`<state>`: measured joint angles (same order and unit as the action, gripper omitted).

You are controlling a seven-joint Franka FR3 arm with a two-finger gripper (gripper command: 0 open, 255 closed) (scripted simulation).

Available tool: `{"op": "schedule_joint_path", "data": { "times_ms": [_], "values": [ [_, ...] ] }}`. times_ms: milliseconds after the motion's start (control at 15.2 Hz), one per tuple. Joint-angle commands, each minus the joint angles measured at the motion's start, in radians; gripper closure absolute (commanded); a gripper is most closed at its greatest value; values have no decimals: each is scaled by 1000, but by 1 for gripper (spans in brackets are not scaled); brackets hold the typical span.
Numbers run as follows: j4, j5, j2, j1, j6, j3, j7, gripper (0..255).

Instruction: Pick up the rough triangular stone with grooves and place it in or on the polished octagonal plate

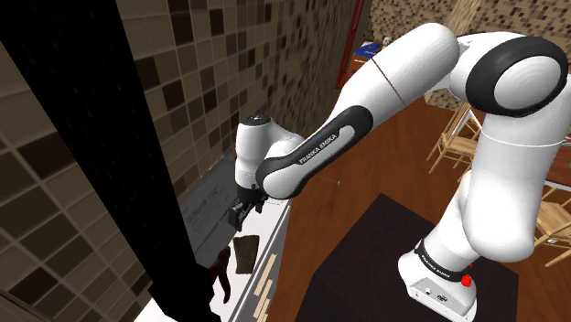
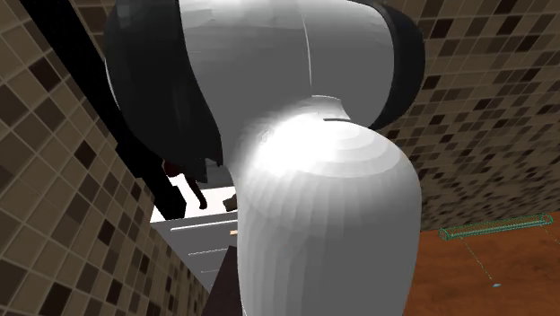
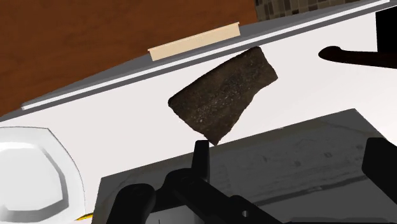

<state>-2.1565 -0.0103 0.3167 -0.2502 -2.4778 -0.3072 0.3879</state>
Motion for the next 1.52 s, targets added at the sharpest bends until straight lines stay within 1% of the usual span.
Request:
{"op": "schedule_joint_path", "data": {
  "times_ms": [0,396,924,1386,1452],
  "values": [
    [46,14,69,-24,-19,0,26,0],
    [224,46,273,-98,-40,10,82,0],
    [245,65,358,-124,-105,29,95,0],
    [245,65,358,-124,-105,29,95,0],
    [245,65,358,-124,-105,29,95,255]
  ]
}}
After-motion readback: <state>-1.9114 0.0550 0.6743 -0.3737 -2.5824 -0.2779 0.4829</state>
